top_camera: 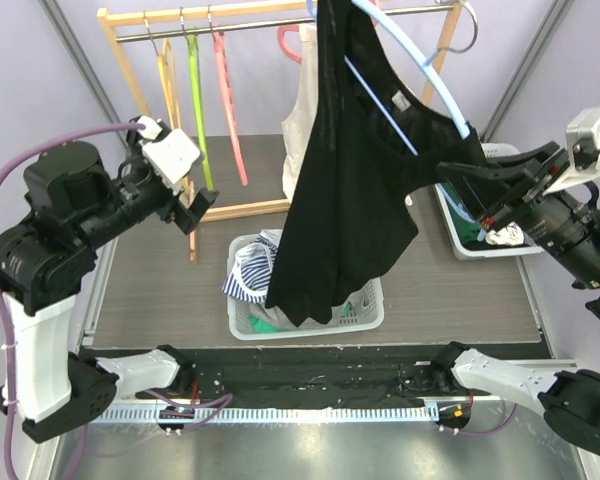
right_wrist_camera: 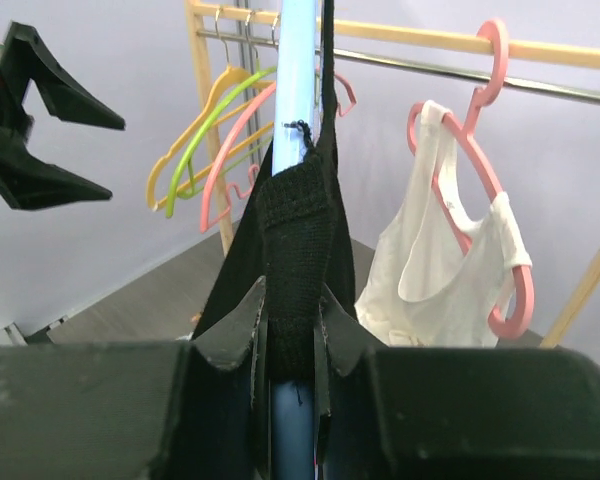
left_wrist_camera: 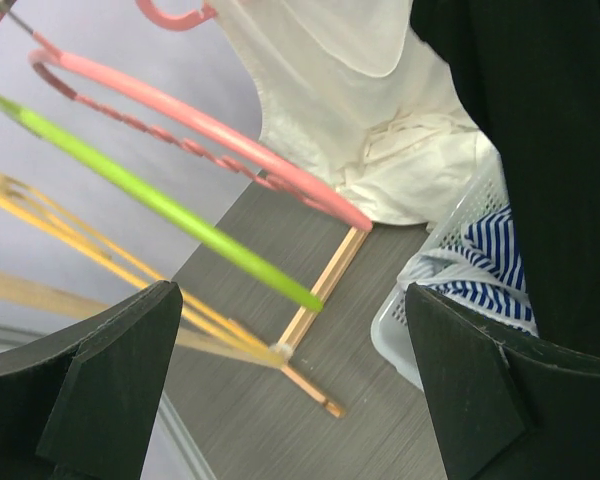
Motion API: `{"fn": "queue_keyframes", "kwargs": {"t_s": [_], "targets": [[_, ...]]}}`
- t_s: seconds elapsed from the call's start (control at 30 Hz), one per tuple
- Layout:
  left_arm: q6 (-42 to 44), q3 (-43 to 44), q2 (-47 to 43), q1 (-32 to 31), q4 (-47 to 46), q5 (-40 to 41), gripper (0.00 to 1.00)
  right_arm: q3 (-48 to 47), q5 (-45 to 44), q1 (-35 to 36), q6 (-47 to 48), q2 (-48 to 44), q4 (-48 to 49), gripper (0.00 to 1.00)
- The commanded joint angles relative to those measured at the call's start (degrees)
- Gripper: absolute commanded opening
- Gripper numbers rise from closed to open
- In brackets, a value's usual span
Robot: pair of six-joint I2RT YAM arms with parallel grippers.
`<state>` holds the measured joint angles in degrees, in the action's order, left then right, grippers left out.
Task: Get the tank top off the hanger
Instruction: Pick up the hanger from the clothesline.
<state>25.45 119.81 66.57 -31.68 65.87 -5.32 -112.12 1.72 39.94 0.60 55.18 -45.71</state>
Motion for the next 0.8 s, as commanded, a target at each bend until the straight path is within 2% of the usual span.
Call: {"fn": "queue_keyframes", "kwargs": {"t_s": [0.0, 0.2, 0.37, 0.5, 0.57, 0.77], "targets": [[-1.6, 5.1, 1.9, 0.3, -1.8, -4.4, 1.00, -6.4, 2.7, 0.2, 1.1, 5.5, 3.7, 0.01], [-1.1, 4.4, 0.7, 0.4, -0.3, -7.2, 1.00, -1.1, 11.0, 0.2, -0.5, 6.0, -1.6, 0.01], [0.3, 4.2, -0.6, 0.4, 1.7, -10.4, 1.00, 6.2, 24.5, 0.2, -0.5, 5.3, -4.2, 0.01], [1.2, 6.0, -1.6, 0.3, 2.4, -14.4, 1.00, 12.1, 30.0, 0.2, -0.3, 3.7, -4.4, 0.01], [1.9, 6.3, -2.4, 0.3, 2.6, -19.1, 1.00, 12.9, 32.4, 0.2, 0.1, 3.1, -4.6, 0.01], [3.7, 2.3, -3.4, 0.3, 4.1, -26.8, 1.00, 14.8, 38.7, 0.2, 3.8, 1.6, -7.4, 0.01]]}}
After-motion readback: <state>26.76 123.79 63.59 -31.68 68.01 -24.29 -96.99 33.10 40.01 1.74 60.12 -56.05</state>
